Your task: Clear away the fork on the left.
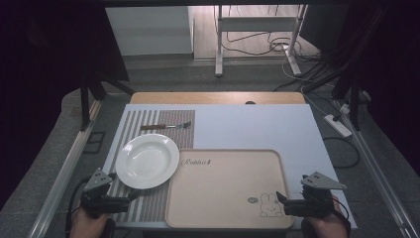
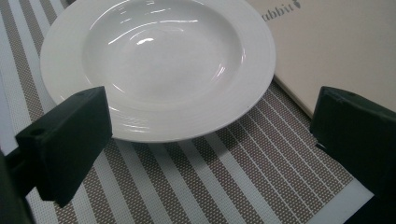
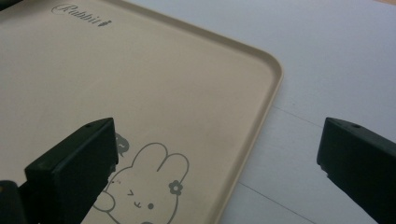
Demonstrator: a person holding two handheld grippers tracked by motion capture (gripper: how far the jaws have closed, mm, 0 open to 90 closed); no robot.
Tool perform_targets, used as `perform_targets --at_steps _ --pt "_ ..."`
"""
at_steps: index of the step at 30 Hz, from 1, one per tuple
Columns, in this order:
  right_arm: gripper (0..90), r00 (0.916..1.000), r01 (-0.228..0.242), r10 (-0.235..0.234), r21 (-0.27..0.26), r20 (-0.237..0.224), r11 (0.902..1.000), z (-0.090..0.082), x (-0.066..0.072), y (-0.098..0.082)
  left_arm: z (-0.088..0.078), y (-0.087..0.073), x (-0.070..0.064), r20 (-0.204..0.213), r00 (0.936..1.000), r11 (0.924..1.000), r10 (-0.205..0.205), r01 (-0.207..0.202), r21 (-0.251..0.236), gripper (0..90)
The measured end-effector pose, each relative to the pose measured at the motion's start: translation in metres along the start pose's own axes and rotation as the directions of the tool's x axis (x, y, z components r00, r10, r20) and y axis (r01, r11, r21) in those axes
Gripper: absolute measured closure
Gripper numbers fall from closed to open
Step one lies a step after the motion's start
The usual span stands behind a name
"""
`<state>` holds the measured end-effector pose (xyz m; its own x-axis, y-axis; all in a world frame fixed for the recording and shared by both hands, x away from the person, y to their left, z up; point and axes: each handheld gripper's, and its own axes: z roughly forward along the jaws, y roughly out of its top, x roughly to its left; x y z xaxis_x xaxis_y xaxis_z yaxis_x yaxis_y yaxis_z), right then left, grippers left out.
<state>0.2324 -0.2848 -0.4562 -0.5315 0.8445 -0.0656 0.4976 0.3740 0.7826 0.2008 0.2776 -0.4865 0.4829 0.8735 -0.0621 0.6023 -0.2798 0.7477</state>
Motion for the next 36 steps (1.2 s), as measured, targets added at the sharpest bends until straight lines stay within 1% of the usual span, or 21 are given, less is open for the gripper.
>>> perform_targets --at_steps 3,6,9,13,18,24,27,28,29,32,34,35,36 --pt "0.0 1.0 0.002 -0.002 0.0 0.004 1.0 0.0 0.0001 -0.0001 0.0001 0.0001 -0.0002 0.0 1.0 1.0 -0.002 0.002 -0.003 0.1" --pt "0.0 1.0 -0.002 0.002 0.001 0.006 1.0 0.0001 -0.0005 -0.0003 0.0001 0.0002 0.002 0.013 0.9998 0.9998 -0.018 0.018 -0.009 0.0" --pt "0.0 1.0 -0.005 0.005 0.001 0.006 1.0 0.0 -0.0011 -0.0004 -0.0004 -0.0002 0.0032 0.017 0.9994 0.9994 -0.031 0.031 -0.013 0.0" --pt "0.0 1.0 -0.006 0.006 0.0 0.005 1.0 0.0 -0.0007 -0.0002 -0.001 -0.0006 0.0035 0.018 0.9992 0.9993 -0.034 0.035 -0.013 0.0" --pt "0.0 0.9999 0.01 -0.01 0.006 0.004 0.9999 0.0006 0.0003 0.0003 -0.0006 -0.0006 0.0051 0.025 0.9986 0.9988 -0.048 0.048 -0.006 0.0" --pt "0.0 0.9999 0.01 -0.01 0.007 0.002 0.9999 0.0004 0.0009 0.0003 -0.0004 -0.0007 0.006 0.036 0.9982 0.9988 -0.048 0.048 -0.007 0.1" --pt "0.0 0.9999 0.013 -0.013 0.01 0.002 0.9999 0.0012 0.0014 0.0005 -0.0004 -0.0001 0.0066 0.035 0.9977 0.9983 -0.057 0.057 -0.002 0.0" --pt "0.0 0.9999 0.013 -0.013 0.01 0.002 0.9999 0.0012 0.0014 0.0005 -0.0004 -0.0001 0.0066 0.035 0.9977 0.9983 -0.057 0.057 -0.002 0.0" --pt "0.0 0.9999 0.015 -0.015 0.01 0.0 0.9998 0.0012 0.0016 0.0005 0.0008 0.0011 0.0065 0.037 0.9977 0.9983 -0.057 0.056 0.013 0.0" --pt "0.0 0.9999 0.014 -0.014 0.012 0.0 0.9998 0.0014 0.0016 0.0006 0.0024 0.0027 0.0054 0.041 0.9979 0.9986 -0.05 0.05 0.019 0.0" --pt "0.0 0.9999 0.016 -0.016 0.014 0.0 0.9998 0.0015 0.0016 0.0007 0.0047 0.0054 0.0039 0.039 0.9985 0.9989 -0.038 0.037 0.029 0.0" --pt "0.0 0.9998 0.02 -0.02 0.016 -0.002 0.9997 0.0016 0.002 0.0007 0.0062 0.0081 0.0029 0.038 0.999 0.999 -0.025 0.024 0.038 0.0" --pt "0.0 0.9998 0.022 -0.022 0.016 -0.003 0.9996 0.0017 0.002 0.0007 0.007 0.0093 0.0025 0.04 0.999 0.9989 -0.022 0.021 0.041 0.0"
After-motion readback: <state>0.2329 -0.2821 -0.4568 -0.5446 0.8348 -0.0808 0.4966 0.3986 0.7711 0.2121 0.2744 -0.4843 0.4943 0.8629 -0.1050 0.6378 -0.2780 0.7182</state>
